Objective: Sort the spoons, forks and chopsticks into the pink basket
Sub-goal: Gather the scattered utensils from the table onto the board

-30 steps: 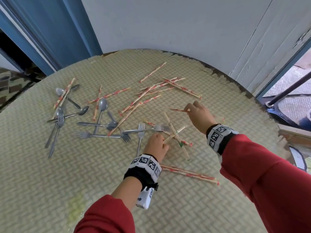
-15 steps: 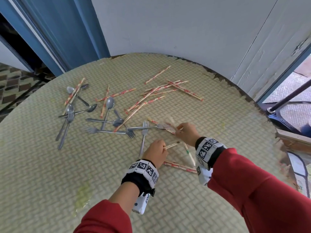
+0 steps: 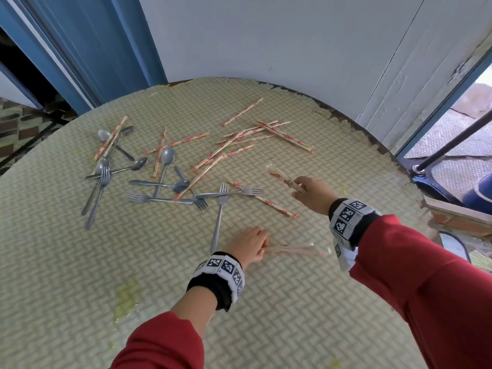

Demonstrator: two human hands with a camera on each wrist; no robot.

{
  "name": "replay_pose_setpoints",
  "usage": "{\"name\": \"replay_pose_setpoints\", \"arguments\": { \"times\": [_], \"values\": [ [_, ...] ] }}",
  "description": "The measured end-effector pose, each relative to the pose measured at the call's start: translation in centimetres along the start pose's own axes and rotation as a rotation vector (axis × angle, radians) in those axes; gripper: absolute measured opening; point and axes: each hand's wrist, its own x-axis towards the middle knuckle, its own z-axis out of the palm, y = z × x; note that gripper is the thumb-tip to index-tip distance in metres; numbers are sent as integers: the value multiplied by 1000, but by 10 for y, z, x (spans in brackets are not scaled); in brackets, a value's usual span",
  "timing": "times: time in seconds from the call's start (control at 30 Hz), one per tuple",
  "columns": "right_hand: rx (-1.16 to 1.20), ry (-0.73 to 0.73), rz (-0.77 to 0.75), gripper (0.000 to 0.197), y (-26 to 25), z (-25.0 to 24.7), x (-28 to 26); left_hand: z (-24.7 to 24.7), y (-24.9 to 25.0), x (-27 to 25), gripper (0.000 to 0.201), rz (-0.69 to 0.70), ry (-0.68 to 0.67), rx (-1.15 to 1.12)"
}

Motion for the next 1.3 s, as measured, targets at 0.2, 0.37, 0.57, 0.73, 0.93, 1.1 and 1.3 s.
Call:
{"name": "replay_pose_setpoints", "arguments": {
  "times": [0.2, 0.37, 0.57, 0.73, 0.93, 1.1, 1.3],
  "values": [
    [38, -42, -32, 25, -15, 24, 13, -16, -41, -30, 12, -216, -59, -183],
    [74, -4, 31, 41, -31, 52, 19, -21, -70, -54, 7, -398, 46, -304],
    [-76, -101, 55, 33, -34, 50, 16, -18, -85, -64, 22, -542, 290, -434],
    [-54, -123, 133, 30, -29, 40, 15, -1, -79, -37, 22, -649, 318, -496],
    [10, -201, 186, 25, -23, 27, 3, 4, -62, -17, 29, -779, 426, -590],
    [46, -209, 194, 31, -9, 26, -6, -8, -64, -14, 30, -828, 268, -512],
    [221, -209, 94, 32, 2, 31, -19, -8, -66, -22, 24, -839, 180, -446]
  ]
}}
